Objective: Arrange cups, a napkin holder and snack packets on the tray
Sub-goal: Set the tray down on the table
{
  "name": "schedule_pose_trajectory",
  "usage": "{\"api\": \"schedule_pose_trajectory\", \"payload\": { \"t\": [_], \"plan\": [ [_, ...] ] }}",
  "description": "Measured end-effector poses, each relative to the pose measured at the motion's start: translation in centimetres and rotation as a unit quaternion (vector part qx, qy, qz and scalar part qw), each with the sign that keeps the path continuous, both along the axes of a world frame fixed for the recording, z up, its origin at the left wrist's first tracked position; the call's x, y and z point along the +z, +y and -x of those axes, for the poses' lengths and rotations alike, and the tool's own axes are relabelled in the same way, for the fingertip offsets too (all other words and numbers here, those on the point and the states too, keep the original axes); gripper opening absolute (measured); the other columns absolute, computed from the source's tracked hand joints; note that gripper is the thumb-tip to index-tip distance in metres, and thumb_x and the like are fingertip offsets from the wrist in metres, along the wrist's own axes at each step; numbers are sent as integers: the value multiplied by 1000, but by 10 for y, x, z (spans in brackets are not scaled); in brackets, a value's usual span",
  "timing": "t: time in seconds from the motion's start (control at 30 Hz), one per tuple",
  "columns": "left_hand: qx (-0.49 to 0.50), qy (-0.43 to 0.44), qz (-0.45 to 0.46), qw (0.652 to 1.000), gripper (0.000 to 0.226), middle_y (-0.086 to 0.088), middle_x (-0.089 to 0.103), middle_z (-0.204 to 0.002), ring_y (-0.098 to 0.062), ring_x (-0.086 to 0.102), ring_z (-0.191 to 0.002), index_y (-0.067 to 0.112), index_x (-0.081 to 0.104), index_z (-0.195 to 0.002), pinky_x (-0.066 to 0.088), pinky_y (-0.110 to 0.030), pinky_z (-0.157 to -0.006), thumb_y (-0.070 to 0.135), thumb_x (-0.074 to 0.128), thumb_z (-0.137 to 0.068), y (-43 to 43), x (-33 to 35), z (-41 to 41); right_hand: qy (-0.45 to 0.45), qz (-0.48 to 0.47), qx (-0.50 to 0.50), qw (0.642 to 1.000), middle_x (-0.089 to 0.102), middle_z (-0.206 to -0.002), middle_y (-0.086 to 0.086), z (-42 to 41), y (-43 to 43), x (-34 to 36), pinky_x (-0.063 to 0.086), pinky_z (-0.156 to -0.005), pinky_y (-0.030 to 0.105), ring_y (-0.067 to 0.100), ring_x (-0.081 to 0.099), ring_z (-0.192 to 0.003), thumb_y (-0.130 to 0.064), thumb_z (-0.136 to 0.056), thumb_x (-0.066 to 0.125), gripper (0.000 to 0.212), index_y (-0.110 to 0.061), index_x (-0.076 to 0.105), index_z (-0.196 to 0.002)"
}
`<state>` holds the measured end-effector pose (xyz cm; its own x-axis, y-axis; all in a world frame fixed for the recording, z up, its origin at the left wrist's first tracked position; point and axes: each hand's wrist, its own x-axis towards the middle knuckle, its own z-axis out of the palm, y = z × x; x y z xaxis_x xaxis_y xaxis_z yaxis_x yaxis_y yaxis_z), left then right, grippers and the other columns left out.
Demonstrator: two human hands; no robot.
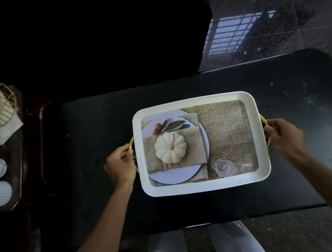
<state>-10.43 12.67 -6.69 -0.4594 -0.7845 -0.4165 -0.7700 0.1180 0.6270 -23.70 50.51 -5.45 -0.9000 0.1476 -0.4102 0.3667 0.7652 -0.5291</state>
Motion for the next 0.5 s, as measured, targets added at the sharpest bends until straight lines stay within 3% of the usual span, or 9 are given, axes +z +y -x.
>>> {"api": "schedule_pose_trajectory", "payload": {
  "t": [0.07, 0.13, 0.2, 0.3, 0.37, 0.5],
  "plan": [
    [-9, -2, 2, 1000, 23, -1, 75, -95, 0, 65, -73, 15, 74, -116, 58, -23, -75, 11, 65, -95, -1, 2, -2, -3, -11, 12, 1000, 70, -93, 5, 0, -2, 8, 47, -72, 29, 14, 64, -77, -17, -99, 51, 21, -9, 69, -107],
    [-7, 5, 2, 1000, 25, -3, 76, -102, -1, 66, -78, 15, 73, -120, 53, -14, -71, 17, 63, -97, -2, 9, -7, 39, -54, 61, 996, 70, -81, 15, 2, -7, 21, 50, -70, 41, 33, 64, -74, -16, -97, 50, 24, -3, 66, -84],
    [36, 41, -29, 998, 26, -3, 75, -109, -12, 71, -93, 14, 70, -123, 58, -25, -82, 21, 58, -101, -4, 18, -13, 79, -55, 65, 993, 64, -74, 24, 1, -15, 37, 51, -67, 46, 43, 60, -71, -15, -95, 50, 27, 1, 60, -76],
    [122, 117, -111, 979, 31, -2, 74, -110, -15, 73, -100, 11, 65, -128, 59, -31, -84, 25, 53, -104, -4, 37, -25, 81, -17, 77, 994, 69, -99, 20, -9, -36, 58, 50, -81, 44, 37, 63, -88, -18, -98, 54, 21, -3, 68, -102],
    [164, 162, -158, 960, 32, -1, 74, -108, -14, 74, -99, 10, 63, -130, 59, -28, -81, 26, 51, -105, -7, 53, -37, 80, 47, 90, 992, 67, -113, 18, -22, -57, 68, 48, -78, 36, 27, 61, -91, -18, -99, 56, 24, -5, 65, -117],
    [194, 221, -168, 941, 28, -2, 76, -112, -14, 75, -101, 15, 66, -125, 60, -27, -81, 28, 52, -105, -21, 81, -67, 86, 124, 156, 976, 68, -114, 15, -47, -102, 78, 49, -76, 33, 21, 62, -93, -19, -99, 56, 25, -7, 64, -120]
  ]
}}
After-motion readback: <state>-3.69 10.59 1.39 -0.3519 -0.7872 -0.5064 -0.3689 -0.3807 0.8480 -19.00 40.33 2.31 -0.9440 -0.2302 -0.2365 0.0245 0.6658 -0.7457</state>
